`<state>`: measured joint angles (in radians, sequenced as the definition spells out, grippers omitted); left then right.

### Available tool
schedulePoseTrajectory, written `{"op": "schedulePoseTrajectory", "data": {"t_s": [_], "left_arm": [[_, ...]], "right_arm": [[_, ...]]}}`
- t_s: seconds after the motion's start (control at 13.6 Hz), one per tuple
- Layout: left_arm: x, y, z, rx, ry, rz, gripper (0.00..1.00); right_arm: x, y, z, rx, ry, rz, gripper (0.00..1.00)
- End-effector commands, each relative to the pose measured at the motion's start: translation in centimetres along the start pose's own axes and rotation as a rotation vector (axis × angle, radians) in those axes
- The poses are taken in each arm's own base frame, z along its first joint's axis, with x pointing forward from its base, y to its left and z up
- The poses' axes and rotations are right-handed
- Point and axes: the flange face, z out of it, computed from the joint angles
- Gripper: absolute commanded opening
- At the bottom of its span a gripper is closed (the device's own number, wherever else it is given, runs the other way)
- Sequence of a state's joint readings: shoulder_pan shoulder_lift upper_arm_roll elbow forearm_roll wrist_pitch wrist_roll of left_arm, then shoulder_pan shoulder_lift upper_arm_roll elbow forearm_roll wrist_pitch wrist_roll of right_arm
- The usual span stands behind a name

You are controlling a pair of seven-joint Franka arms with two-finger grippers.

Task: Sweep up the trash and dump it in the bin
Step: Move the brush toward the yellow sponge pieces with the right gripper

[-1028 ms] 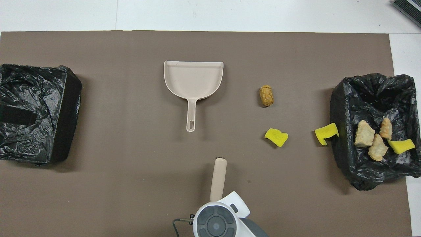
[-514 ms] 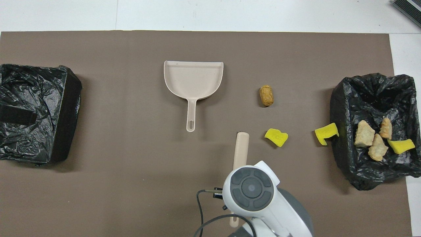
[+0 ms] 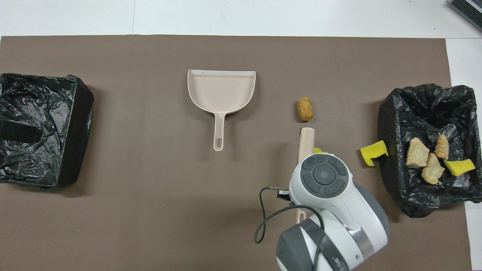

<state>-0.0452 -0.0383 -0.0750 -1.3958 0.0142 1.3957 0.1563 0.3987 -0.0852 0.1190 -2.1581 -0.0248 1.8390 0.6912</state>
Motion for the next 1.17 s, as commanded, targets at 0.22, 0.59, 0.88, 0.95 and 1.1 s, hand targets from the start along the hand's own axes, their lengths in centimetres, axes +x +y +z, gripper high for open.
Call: {"op": "schedulePoseTrajectory", "data": {"t_s": [0.22, 0.59, 0.88, 0.95, 1.1], "left_arm": [[-0.7, -0.2, -0.1, -0.005, 0.005, 0.003, 1.0], [-0.7, -0.2, -0.1, -0.005, 0.005, 0.003, 1.0], [-0.7, -0.1, 0.0, -0.005, 0.004, 0.004, 1.0], [-0.7, -0.2, 0.0, -0.005, 0.004, 0.003, 1.0], [-0.7, -0.2, -0.1, -0.005, 0.005, 0.003, 1.0]], "right_arm": [[2.6, 5.1, 1.2, -0.118, -0.024, -0.011, 0.0], [4.5, 13.3, 4.6, -0.193, -0.076, 0.039, 0.0], [5.1, 17.3, 7.5, -0.175, -0.101, 0.088, 0.0], [5.4, 17.9, 8.5, -0.161, -0.085, 0.089, 0.0], [5.9, 17.5, 9.0, -0.129, -0.062, 0.079, 0.0]]}}
